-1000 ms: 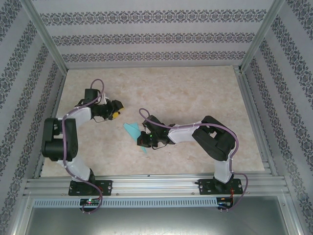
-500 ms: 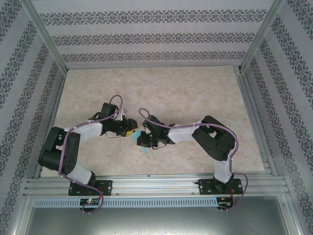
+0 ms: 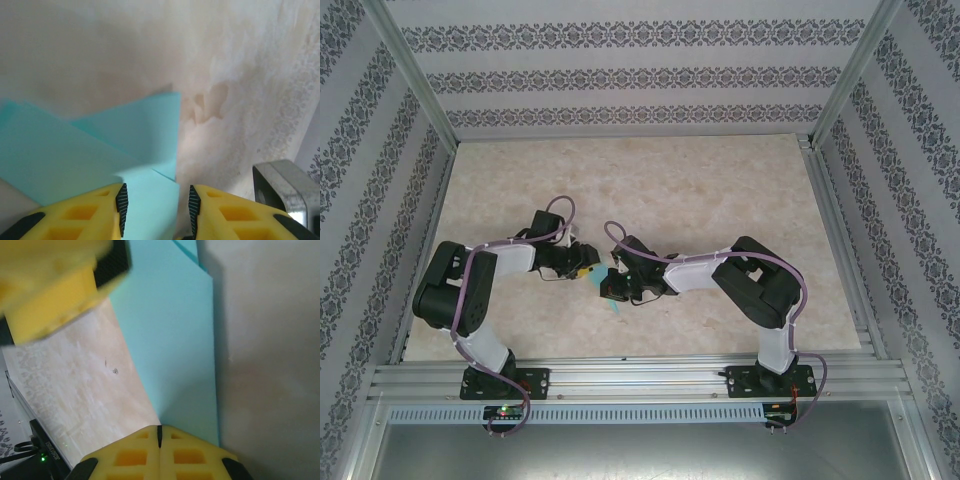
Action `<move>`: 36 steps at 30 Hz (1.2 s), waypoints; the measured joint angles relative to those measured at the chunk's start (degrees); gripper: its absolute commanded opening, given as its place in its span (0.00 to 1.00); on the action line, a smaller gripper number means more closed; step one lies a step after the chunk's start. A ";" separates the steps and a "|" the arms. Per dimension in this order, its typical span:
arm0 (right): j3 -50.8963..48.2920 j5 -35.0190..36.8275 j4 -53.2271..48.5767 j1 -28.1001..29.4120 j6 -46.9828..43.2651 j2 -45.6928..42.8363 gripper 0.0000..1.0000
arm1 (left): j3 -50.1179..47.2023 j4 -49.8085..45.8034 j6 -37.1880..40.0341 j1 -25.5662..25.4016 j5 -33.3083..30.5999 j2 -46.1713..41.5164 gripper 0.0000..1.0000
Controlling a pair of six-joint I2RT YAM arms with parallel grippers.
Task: Fold a paper plane with a square sheet of paper (pick it up from the middle)
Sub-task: Fold the wing for the fifth time at the center of the table.
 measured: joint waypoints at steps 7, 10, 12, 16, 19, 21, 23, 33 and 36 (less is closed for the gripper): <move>-0.02 -1.05 0.55 -0.26 0.02 0.33 0.00 | 2.67 -1.95 2.89 6.01 -0.26 1.46 0.43; -0.02 -1.11 0.61 -0.26 0.00 0.35 0.00 | 4.52 -2.91 3.74 7.85 -0.04 2.38 0.43; -0.02 -1.11 0.61 -0.26 0.02 0.37 0.00 | 5.55 -3.32 4.04 9.11 0.26 2.54 0.44; -0.02 -1.11 0.63 -0.26 0.02 0.37 0.00 | 6.60 -3.39 3.98 10.69 1.51 2.34 0.46; 0.04 -1.14 0.59 -0.26 0.02 0.37 0.00 | 6.51 -3.76 3.56 10.64 2.43 0.46 0.46; 0.26 -1.25 0.44 -0.26 0.02 0.42 0.01 | 5.99 -3.76 3.13 10.25 3.08 -2.56 0.45; 0.52 -1.44 0.39 -0.26 0.04 0.63 0.01 | 4.68 -3.65 2.64 9.51 3.39 -6.21 0.45; 0.76 -1.57 0.04 -0.42 0.24 0.61 0.02 | -0.74 -1.03 1.60 -3.50 3.65 -4.42 0.40; 0.81 -1.73 -0.11 -0.52 0.20 0.57 0.03 | -2.34 0.28 0.46 -4.39 2.36 -2.19 0.39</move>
